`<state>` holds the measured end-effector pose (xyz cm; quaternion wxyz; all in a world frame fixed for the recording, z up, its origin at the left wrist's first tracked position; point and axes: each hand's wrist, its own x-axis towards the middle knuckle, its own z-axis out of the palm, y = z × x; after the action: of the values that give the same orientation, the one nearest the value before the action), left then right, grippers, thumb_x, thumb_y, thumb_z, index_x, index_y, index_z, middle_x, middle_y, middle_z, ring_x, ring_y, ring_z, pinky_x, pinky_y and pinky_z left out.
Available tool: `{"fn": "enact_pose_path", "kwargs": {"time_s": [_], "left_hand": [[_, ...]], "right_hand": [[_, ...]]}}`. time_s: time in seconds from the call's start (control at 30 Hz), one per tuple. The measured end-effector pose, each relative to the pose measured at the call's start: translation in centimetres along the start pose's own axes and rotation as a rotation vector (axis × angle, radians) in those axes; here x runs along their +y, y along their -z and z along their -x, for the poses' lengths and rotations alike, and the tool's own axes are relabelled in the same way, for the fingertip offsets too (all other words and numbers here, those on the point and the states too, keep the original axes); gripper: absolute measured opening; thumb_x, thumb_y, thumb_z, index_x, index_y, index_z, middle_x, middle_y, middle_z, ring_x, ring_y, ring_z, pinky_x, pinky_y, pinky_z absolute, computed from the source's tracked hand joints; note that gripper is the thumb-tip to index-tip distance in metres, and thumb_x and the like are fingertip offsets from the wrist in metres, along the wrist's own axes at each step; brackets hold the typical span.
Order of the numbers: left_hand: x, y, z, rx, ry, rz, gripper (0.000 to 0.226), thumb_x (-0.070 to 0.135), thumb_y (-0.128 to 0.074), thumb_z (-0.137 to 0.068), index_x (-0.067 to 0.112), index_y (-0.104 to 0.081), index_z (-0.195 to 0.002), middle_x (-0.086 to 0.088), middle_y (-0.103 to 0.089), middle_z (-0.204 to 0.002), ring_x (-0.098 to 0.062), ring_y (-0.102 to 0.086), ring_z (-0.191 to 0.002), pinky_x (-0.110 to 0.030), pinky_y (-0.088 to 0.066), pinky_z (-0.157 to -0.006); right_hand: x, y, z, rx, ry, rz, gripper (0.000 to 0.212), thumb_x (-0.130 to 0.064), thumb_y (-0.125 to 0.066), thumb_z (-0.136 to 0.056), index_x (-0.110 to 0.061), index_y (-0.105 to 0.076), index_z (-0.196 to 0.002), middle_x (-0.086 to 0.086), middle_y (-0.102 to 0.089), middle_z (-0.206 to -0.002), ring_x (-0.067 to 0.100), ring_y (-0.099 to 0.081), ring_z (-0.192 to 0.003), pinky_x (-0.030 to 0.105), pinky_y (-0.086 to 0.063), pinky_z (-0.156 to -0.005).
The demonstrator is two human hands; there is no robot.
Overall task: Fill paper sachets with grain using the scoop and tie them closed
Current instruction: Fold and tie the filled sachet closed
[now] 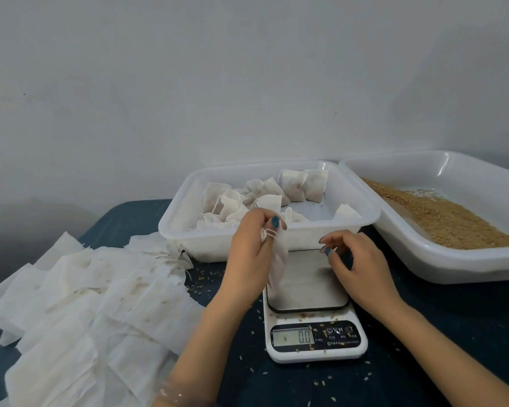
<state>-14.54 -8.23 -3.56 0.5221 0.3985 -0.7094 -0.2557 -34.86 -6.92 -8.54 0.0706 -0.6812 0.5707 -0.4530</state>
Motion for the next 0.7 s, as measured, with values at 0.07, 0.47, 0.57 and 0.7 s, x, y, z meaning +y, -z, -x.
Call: {"fn": "enact_pose_path", "kwargs": {"time_s": [0.07,0.47,0.57,0.7], "left_hand": [[0.1,-1.5,-0.5,-0.023,0.040,0.056,0.030,0.003,-0.041,-0.095,0.028,-0.056,-0.091,0.012,-0.059,-0.090,-0.007,-0.056,-0.083,-0.022,-0.041,-0.075],[-1.4,-2.8,1.4,-0.035,0.104,0.021,0.017,0.009,-0.048,-0.101,0.018,-0.062,-0.098,0.009,-0.065,-0.088,-0.001,-0.057,-0.081,-0.012,-0.042,-0.071],[-1.3,-2.1,1.3,-0.020,0.092,-0.023,0.008,0.025,-0.054,-0.100,0.023,-0.062,-0.102,0.016,-0.066,-0.094,-0.001,-0.061,-0.092,-0.016,-0.047,-0.078],[-0.9,-1.6,1.3,-0.027,0.025,-0.206,0.024,0.045,-0.058,-0.094,0.026,-0.061,-0.109,0.021,-0.064,-0.097,0.002,-0.058,-0.098,-0.013,-0.043,-0.083]], "right_hand": [[0.6,-0.2,0.2,0.013,-0.024,0.012,0.032,-0.010,-0.065,-0.086,-0.039,-0.060,-0.098,-0.023,-0.059,-0.088,-0.001,-0.055,-0.087,0.013,-0.038,-0.070],[1.7,0.1,1.1,0.047,-0.136,-0.025,0.024,-0.015,-0.067,-0.088,-0.038,-0.063,-0.093,-0.014,-0.058,-0.089,0.000,-0.057,-0.079,0.024,-0.048,-0.071],[1.6,0.0,1.1,0.041,-0.132,-0.032,0.025,-0.015,-0.067,-0.087,-0.039,-0.063,-0.091,-0.014,-0.059,-0.089,0.000,-0.057,-0.080,0.027,-0.049,-0.073],[1.5,0.2,1.3,0.038,-0.126,-0.031,0.027,-0.015,-0.067,-0.087,-0.042,-0.062,-0.089,-0.013,-0.060,-0.088,0.000,-0.057,-0.081,0.027,-0.050,-0.073]]}}
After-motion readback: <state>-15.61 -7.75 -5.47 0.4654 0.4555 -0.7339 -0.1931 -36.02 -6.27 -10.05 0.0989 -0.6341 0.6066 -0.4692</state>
